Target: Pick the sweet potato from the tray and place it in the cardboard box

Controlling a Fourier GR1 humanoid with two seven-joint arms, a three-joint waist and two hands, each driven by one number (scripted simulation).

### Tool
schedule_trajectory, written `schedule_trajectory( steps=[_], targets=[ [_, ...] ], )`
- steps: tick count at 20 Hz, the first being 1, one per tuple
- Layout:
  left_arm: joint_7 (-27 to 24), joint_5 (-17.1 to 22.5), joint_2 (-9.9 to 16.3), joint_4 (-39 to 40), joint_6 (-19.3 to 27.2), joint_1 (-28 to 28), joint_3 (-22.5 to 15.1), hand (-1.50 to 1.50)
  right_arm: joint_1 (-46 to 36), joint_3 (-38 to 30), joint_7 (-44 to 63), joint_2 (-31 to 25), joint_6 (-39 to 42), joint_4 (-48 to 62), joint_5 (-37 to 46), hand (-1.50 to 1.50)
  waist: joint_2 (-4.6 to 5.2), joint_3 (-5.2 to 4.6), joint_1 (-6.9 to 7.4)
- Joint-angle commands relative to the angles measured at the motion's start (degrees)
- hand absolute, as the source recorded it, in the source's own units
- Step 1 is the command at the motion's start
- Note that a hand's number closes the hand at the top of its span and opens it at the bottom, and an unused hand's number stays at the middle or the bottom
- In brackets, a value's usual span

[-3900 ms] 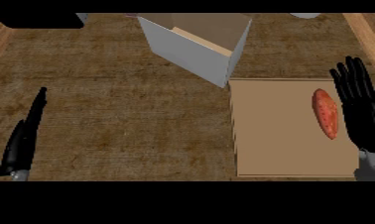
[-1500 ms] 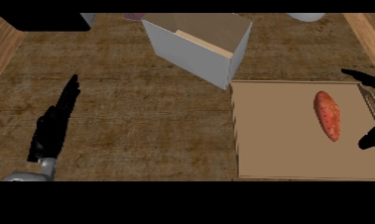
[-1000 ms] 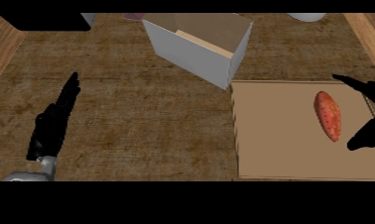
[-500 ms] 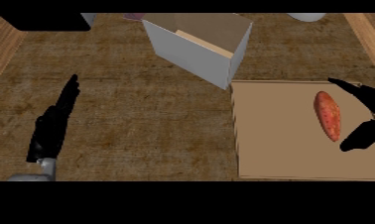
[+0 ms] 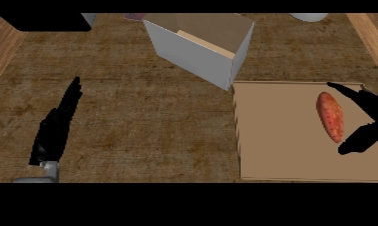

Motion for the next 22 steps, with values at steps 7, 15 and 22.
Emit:
schedule_trajectory(
  steps=[7,15,22],
  targets=[
    [1.3,-0.5,-0.1,-1.6,-4.4,-0.4,3.6,0.00,-1.7,-1.4,-4.7,0.5,1.2,6.7,6.7,-1.50,0.01,0.00,0.11],
    [-1.2,-3.9,-3.9,-2.3,-2.1,3.3,1.6,0.00,0.3,-0.7,-6.5,4.3,-8.4,2.8,11.8,1.50,-0.04,0.00,0.14],
    [-1.3,-2.4,-3.1,-0.2,-4.7,-0.7,2.6,0.00,-13.1,2.2,-15.5,-0.1,-13.5,14.8,19.7,1.50,0.61,0.10,2.36]
  ],
)
